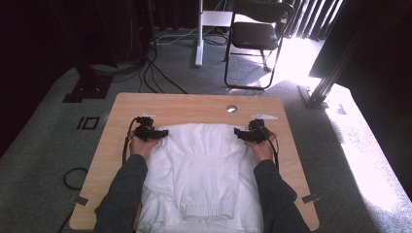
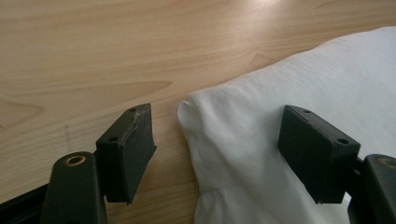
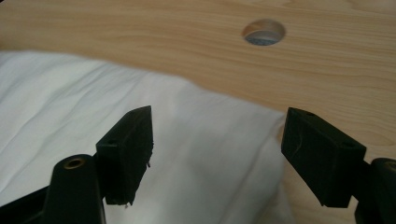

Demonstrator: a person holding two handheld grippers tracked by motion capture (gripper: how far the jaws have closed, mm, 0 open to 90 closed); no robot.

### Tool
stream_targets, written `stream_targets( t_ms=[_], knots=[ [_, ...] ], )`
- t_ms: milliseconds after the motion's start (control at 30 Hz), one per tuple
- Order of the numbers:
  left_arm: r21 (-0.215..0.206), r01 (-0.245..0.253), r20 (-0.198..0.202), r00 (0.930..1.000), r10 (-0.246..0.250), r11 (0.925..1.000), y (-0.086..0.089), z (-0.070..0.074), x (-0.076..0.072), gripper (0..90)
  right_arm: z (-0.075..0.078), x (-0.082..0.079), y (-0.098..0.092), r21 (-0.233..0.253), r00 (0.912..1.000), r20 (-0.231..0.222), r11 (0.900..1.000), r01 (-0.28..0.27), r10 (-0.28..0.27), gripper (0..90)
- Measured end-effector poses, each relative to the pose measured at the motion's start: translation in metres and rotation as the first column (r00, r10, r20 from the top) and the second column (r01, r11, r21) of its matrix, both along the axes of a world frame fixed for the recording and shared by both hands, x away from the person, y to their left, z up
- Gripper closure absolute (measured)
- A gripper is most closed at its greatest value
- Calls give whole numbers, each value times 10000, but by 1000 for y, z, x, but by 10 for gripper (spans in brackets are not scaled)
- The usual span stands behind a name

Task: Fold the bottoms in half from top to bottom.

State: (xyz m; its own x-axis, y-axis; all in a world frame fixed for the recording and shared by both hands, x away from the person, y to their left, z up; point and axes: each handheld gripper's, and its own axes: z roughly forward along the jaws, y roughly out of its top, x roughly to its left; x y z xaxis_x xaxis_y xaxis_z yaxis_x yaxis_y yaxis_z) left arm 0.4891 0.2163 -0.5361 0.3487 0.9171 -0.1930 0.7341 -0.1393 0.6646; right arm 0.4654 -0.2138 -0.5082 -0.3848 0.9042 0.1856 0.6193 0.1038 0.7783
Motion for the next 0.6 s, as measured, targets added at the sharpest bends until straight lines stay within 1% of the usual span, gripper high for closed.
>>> stream_targets(
  t_ms=[67, 100, 133, 200, 267, 300, 333, 400, 467, 500, 533, 567, 600],
  knots=[
    [-115, -67, -182, 9998, 65, 9999, -2, -3, 3, 258, -4, 11, -2, -18, 9992, -274, 9996, 284, -285, 220],
    [-186, -41, -124, 9999, 39, 9998, -3, -3, 4, 249, -6, 15, -3, 24, 9986, -400, 9994, 351, -349, 215],
    [-137, -81, -102, 9999, 79, 9999, -3, -3, 5, 240, -8, 19, -3, 78, 9973, -581, 9989, 452, -447, 206],
    [16, -135, 33, 9999, 135, 9999, -4, -4, 6, 223, -15, 25, -5, 11, 9945, -814, 9978, 661, -658, 206],
    [94, -92, 75, 9999, 92, 9999, -4, -5, 6, 215, -24, 30, -7, 6, 9886, -1271, 9967, 818, -810, 200],
    [132, -57, 93, 9999, 56, 9999, -4, -5, 6, 213, -28, 32, -7, -105, 9861, -1405, 9961, 880, -886, 200],
    [160, 36, 63, 10000, -37, 9999, -4, -5, 5, 212, -31, 33, -8, -98, 9846, -1476, 9956, 929, -934, 200],
    [232, 182, -2, 9998, -182, 9996, -5, -4, 5, 213, -36, 35, -9, 117, 9830, -1611, 9957, 914, -883, 208],
    [285, 226, -111, 9997, -223, 9993, -6, -3, 4, 217, -39, 37, -8, 402, 9816, -1780, 9962, 775, -692, 243],
    [368, 271, -160, 9995, -265, 9990, -7, -2, 4, 229, -39, 38, -8, 482, 9834, -1729, 9968, 643, -551, 285],
    [435, 324, -163, 9994, -317, 9985, -9, -2, 4, 239, -38, 39, -6, 472, 9831, -1762, 9971, 590, -498, 309],
    [492, 420, -182, 9990, -412, 9979, -10, -1, 3, 269, -38, 40, -5, 457, 9816, -1850, 9974, 563, -469, 364],
    [451, 537, -228, 9983, -527, 9975, -10, -1, 2, 318, -37, 42, -5, 550, 9802, -1958, 9977, 402, -286, 463]
  ],
)
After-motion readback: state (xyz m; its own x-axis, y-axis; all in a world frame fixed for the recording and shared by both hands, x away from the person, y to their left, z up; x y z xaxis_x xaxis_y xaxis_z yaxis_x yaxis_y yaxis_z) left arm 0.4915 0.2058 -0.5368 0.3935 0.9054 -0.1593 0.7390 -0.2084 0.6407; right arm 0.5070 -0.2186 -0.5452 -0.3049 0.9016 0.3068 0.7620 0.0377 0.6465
